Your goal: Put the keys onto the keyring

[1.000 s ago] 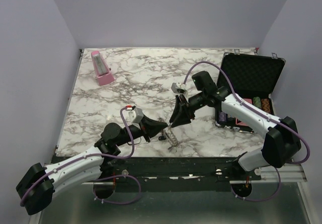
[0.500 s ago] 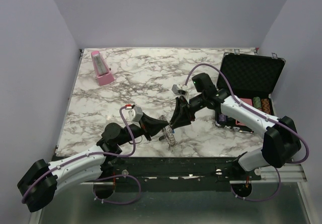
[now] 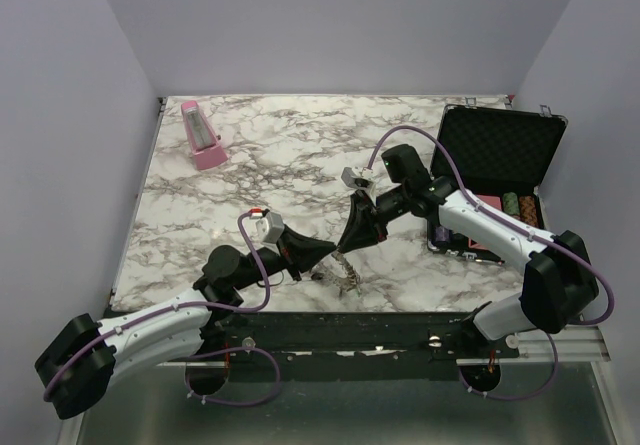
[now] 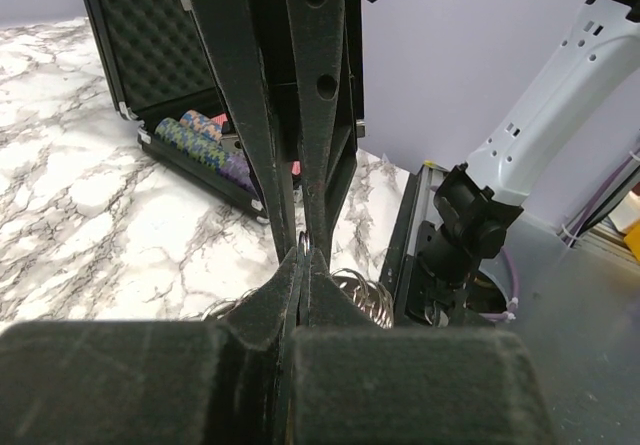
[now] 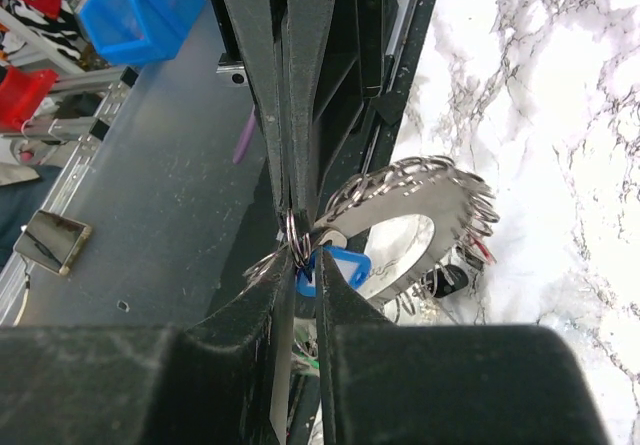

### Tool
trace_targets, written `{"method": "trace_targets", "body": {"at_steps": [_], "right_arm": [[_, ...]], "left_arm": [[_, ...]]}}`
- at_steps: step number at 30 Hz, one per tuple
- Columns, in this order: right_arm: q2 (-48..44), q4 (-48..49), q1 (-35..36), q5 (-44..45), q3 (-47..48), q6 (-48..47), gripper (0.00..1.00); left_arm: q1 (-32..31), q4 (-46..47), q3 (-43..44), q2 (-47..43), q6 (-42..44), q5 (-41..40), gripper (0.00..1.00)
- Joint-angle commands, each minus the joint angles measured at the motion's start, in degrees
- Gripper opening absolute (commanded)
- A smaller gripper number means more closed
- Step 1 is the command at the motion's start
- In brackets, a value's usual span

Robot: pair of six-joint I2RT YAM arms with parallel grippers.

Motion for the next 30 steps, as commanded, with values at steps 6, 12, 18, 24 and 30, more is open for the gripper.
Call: {"method": "trace_targets", "body": {"at_steps": [6,12,18,24,30], "right_arm": [[-0.56,-1.19,0.00,-0.21,1.09,-1.56,0.09],[-0.29,-10.34,0.00,1.37,3.64,-11.40,0.04],[-0.82,-12.45,-0.09,3.30,4.26,-13.61,0.02],[-0.73,-12.46,0.00,3.66,4.26,-13.53,0.02],[-0.12,-11.14,0.00,5.23,3.82,-11.77,0.01]], "left_arm": [[-0.16,4.04,-1.12,-0.77,-0.66,-1.74,0.00],[-0.16,-6.32,1.34,-3.32,1.36,-1.21,0.00],[-0.16,-15.90,3.45,-7.10,2.50,-1.65,0.18],[-0.16,-22.15,6.09,-8.95,3.82,-1.65,0.47],[-0.16,-27.77,8.20,-9.47,6.54,-1.12,0.52]]}}
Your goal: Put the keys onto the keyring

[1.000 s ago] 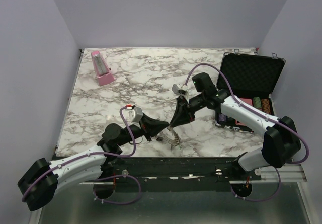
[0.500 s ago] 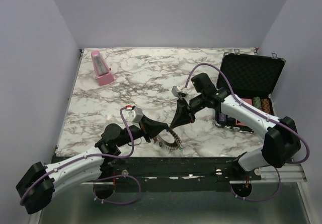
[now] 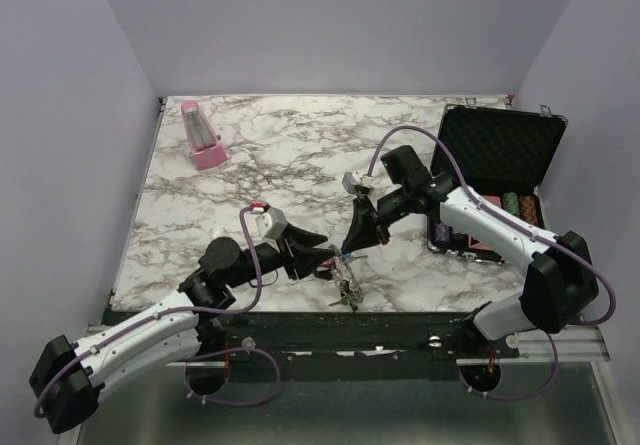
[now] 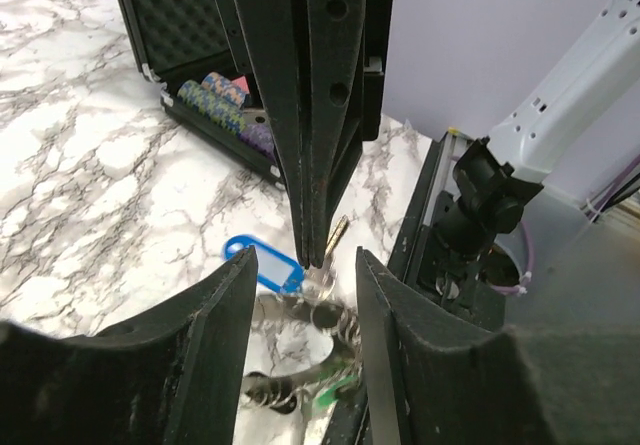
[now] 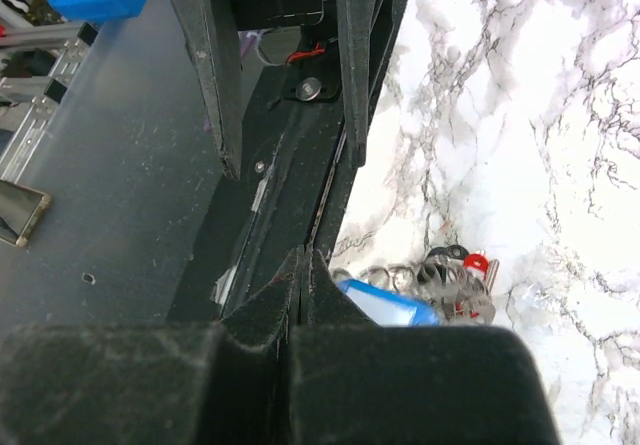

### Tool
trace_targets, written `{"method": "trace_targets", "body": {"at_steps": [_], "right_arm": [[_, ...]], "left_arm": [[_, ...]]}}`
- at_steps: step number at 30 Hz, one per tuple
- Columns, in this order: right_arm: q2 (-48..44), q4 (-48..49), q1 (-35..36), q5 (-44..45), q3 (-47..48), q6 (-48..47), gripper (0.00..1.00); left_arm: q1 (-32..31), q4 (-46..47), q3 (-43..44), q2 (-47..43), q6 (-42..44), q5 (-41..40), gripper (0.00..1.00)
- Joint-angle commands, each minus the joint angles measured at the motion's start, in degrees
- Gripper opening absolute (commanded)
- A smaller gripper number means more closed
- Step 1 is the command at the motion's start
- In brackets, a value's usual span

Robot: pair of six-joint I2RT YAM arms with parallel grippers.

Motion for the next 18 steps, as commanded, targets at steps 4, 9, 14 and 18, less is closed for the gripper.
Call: {"method": "trace_targets", "body": {"at_steps": [4,9,14,18], "right_arm": [[0.14,1.39,0.09,1.74,0.83,2.10,0.01],[1.37,2.19,0.09,5.42,0.56,3.68,0.02],[0.94,2.27,-2.01,10.36,0.39,3.77,0.15],[1.20,-0.35,-6.85,12.02,0.38,0.62,0.27]], "left_arm": [[-0.14,-12.55,2.85,-2.55,7.48,-0.75,0.53],[-0.23,-10.81,-1.01,-3.78,6.00,-1.98,0.52],[-0.67,-6.58,-3.48,-1.86,2.04,-4.88,0.52],[-0.67,-6.32,-2.87,1.48,-0.07,-6.55,0.54]]}}
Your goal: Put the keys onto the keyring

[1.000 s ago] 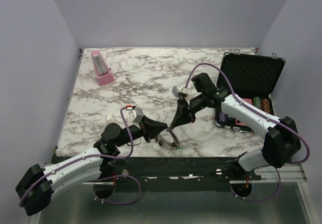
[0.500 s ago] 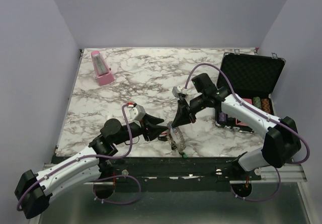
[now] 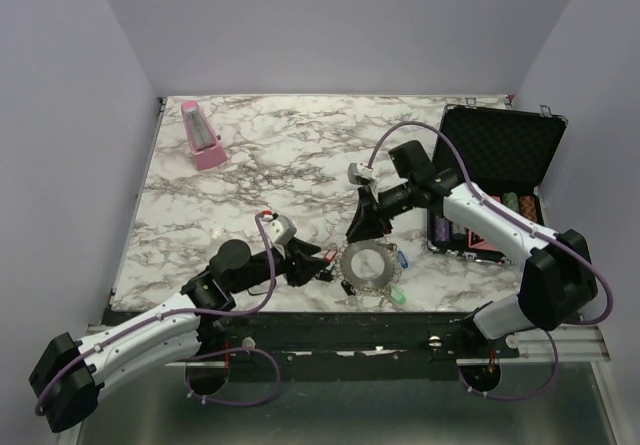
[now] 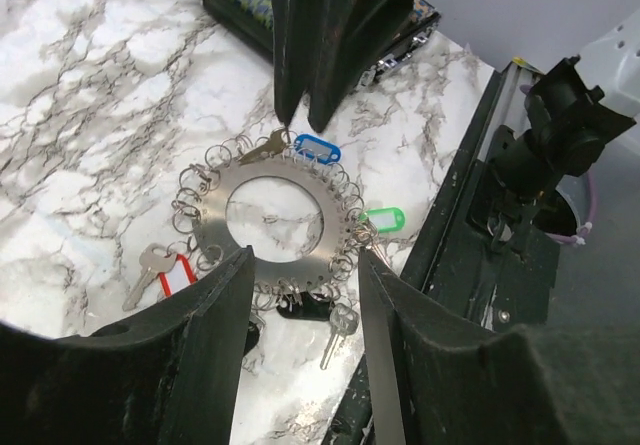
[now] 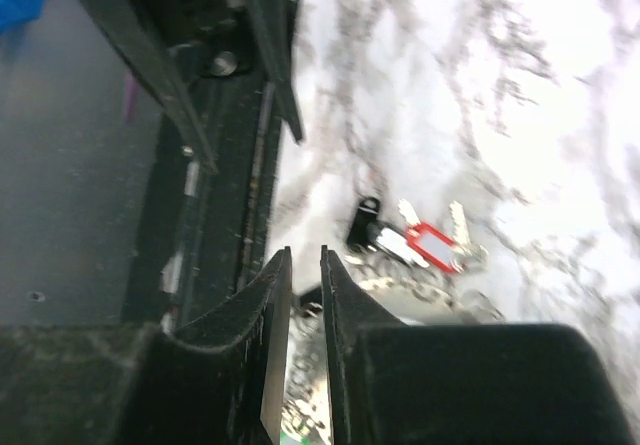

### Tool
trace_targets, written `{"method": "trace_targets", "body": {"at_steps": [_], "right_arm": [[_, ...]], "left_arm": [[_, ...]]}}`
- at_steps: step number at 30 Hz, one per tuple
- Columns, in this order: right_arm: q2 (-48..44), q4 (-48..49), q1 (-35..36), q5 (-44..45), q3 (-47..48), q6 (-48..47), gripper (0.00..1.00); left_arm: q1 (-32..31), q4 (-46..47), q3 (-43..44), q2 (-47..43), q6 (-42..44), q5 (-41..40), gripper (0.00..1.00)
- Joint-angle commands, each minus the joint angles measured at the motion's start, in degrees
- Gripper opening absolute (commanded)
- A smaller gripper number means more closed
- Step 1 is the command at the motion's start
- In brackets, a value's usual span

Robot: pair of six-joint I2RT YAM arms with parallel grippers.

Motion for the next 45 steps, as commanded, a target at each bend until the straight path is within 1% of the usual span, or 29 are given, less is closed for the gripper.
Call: {"method": "trace_targets", "body": {"at_steps": [1,5,8,11,14,16,18,22,25,27,30,32,36,40,45], "right_arm": [[0.91,-3.13,-5.28,5.96,0.39,-4.15,0.29],[3.20,-9.90,-7.92,12.99,-0.14,-12.06,0.32],[4.52,-10.62,-8.80,17.83,-2.77,-13.48,0.35],[5.31,-9.22,-9.33,23.36,-4.79,-13.22,0.46],[6.10,-6.58,-9.77,29.51,-5.59,-12.08,0.54],[6.63,-5.09,-9.86,33.12,-6.64,-11.73,0.55],[7.59,-4.29,-9.86,36.11,-7.17,-11.73,0.56],[10.05,-2.98,-9.86,37.35,-6.91,-10.59,0.56],[12.07,-2.09,-9.86,39.90,-6.56,-9.97,0.56],[12.43,-2.09,-9.86,39.30,-6.21,-9.53,0.54],[12.17,-2.79,-9.86,38.42,-6.20,-9.44,0.49],[11.91,-4.19,-9.86,37.02,-6.21,-10.58,0.42],[11.03,-6.22,-9.86,34.46,-6.56,-11.64,0.33],[10.85,-7.10,-9.95,34.28,-6.03,-11.64,0.21],[9.10,-7.36,-11.00,32.53,-6.29,-11.29,0.21]], "left_arm": [[-0.30,2.05,0.33,3.52,-3.74,-4.23,0.56],[-0.65,1.44,1.64,7.03,-5.85,-5.20,0.61],[-1.26,-0.84,3.22,9.32,-6.64,-6.52,0.62],[-1.70,-2.34,3.67,9.68,-6.91,-8.98,0.63],[-1.79,-2.61,2.53,7.49,-7.09,-10.65,0.63],[-1.88,-2.96,1.39,5.21,-7.09,-11.53,0.63],[-1.79,-3.57,0.16,2.66,-7.26,-12.32,0.64],[-1.88,-4.36,-2.21,-2.26,-7.44,-13.64,0.64],[-1.88,-4.63,-3.62,-4.55,-7.96,-14.00,0.64],[-1.88,-4.54,-4.41,-5.26,-8.49,-13.91,0.64],[-1.79,-4.28,-5.03,-5.44,-9.02,-13.73,0.64],[-1.88,-4.45,-5.12,-5.61,-9.11,-13.73,0.64],[-1.88,-4.72,-5.12,-5.88,-8.67,-13.91,0.64],[-1.88,-4.46,-4.68,-5.09,-8.40,-13.73,0.65],[-1.88,-2.70,-4.33,-3.16,-8.67,-12.77,0.64]]}}
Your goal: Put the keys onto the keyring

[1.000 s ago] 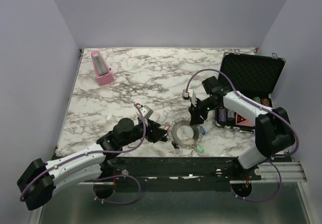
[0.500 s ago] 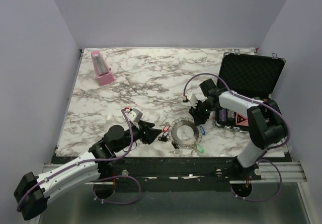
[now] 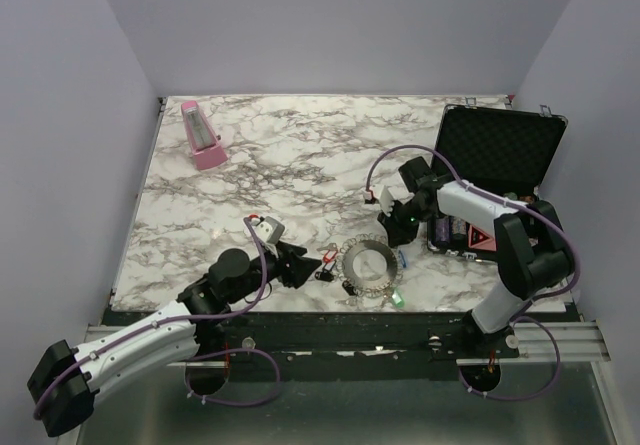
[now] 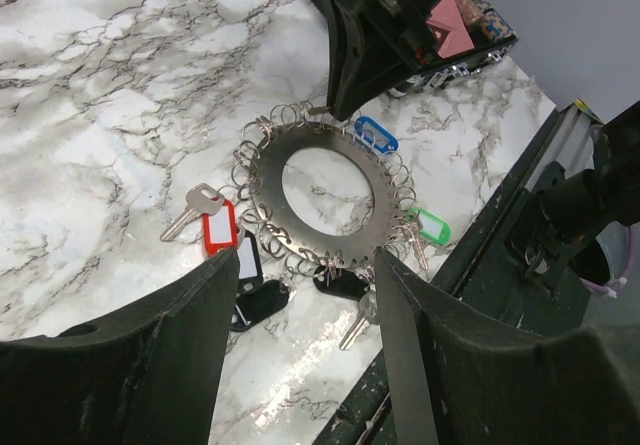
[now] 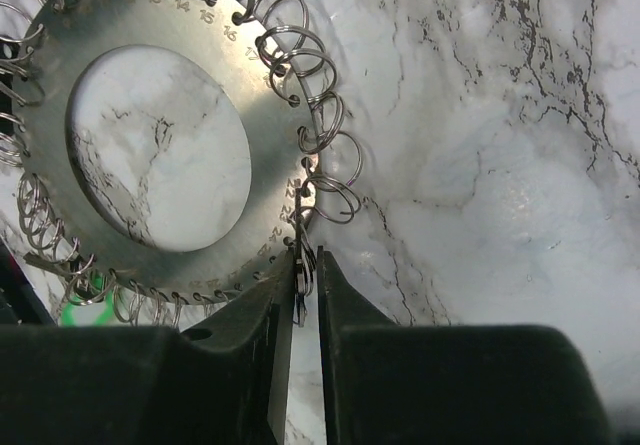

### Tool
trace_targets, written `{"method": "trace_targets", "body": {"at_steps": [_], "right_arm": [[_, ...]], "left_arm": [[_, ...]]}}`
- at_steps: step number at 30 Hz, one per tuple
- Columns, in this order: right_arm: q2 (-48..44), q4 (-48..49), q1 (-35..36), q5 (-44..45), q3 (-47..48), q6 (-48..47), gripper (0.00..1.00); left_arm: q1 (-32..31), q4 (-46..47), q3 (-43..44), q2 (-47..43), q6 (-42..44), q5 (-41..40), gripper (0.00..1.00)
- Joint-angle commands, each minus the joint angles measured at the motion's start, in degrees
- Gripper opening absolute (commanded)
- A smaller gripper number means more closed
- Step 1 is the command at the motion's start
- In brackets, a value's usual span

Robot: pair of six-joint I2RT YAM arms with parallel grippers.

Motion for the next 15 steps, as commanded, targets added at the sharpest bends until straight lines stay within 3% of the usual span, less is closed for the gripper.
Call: {"method": "trace_targets", "body": {"at_steps": [1,12,15], "right_arm": [[-2.34,-1.90,-1.19,-2.56,-0.19,-0.45,0.22],[-1.81,-2.60,-2.07,-3.34,-0.46,-0.27,0.26],[-2.78,-3.13,-2.16,-5.10,-0.20,-0.97,0.36]], "left_arm": [[-0.46,2.13,0.11,1.68,-0.36,0.08,0.64],[-0.46,5.12,2.30,7.04,-0.63,2.64,0.64],[-0.55,5.30,2.31,7.13,-0.71,2.64,0.64]]}}
